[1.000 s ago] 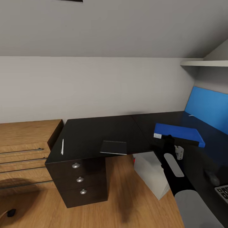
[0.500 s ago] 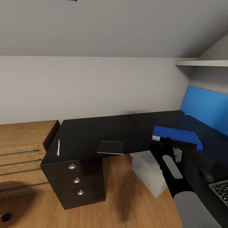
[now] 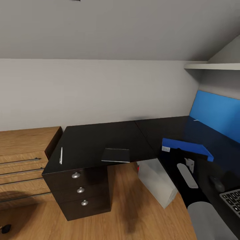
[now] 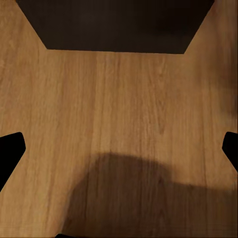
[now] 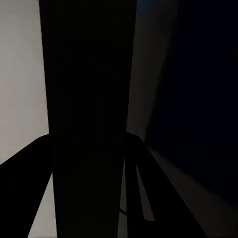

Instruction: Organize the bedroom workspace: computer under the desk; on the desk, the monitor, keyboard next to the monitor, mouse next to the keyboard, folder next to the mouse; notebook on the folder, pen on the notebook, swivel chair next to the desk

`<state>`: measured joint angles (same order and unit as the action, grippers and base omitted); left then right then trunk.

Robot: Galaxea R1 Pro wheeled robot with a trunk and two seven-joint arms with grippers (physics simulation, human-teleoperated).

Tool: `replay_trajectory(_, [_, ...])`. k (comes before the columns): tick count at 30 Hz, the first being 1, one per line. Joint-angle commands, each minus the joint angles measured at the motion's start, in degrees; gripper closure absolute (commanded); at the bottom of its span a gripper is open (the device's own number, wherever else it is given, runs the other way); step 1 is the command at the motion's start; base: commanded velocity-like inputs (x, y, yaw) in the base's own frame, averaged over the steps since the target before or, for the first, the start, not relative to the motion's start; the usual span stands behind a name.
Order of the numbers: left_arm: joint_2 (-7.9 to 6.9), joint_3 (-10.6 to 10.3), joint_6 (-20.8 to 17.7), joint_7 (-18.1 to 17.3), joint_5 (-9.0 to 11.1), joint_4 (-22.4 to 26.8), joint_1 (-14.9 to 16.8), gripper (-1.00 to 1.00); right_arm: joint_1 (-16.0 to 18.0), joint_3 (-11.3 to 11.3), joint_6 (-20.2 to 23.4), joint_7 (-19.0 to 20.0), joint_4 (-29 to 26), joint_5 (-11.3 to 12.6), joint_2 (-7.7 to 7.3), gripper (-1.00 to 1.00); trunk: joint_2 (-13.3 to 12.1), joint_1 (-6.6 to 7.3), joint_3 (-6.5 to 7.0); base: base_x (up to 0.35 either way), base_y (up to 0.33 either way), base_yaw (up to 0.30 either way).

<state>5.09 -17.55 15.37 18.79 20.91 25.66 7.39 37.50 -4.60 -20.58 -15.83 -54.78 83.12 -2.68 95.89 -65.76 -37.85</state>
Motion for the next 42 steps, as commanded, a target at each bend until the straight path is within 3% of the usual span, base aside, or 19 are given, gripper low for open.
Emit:
replay_trajectory(1, [-0.06, -0.4, 0.2, 0.4, 0.6, 0.8, 0.1, -1.00, 0.0, 0.0, -0.2, -0.3, -0.1, 0.5, -0.10, 1.00, 0.0, 0.01, -0.06, 0.000, 0.000, 0.000])
replay_trajectory(3, [-0.10, -0.3, 0.1, 0.4, 1.1, 1.8, 0.1, -1.00, 0.0, -0.1, -0.2, -0.4, -0.1, 0.5, -0.17, 1.00, 0.0, 0.01, -0.06, 0.000, 0.000, 0.000])
replay_trajectory(7, [-0.16, -0.3, -0.1, 0.5, 4.0, 2.4, 0.1, -1.00, 0.0, -0.2, -0.2, -0.7, -0.1, 0.5, -0.22, 1.00, 1.6, -0.87, -0.77, 0.000, 0.000, 0.000])
replay_trajectory(17, [-0.13, -0.3, -0.1, 0.5, 4.5, 2.5, 0.0, -1.00, 0.0, -0.4, -0.2, -1.1, -0.1, 0.5, -0.29, 1.00, 2.0, -1.09, -0.95, 0.000, 0.000, 0.000])
replay_trajectory(18, [-0.14, -0.3, -0.1, 0.5, 4.4, 2.5, 0.0, -1.00, 0.0, -0.6, -0.2, -1.2, -0.1, 0.5, -0.30, -1.00, 2.0, -1.09, -0.95, 0.000, 0.000, 0.000])
replay_trajectory(42, [-0.60, -0.3, 0.1, 0.6, 4.4, 2.2, 0.0, -1.00, 0.0, -0.4, -0.2, -2.6, -0.2, 0.2, -0.22, -1.00, 2.0, -1.09, -0.95, -0.029, 0.000, 0.000])
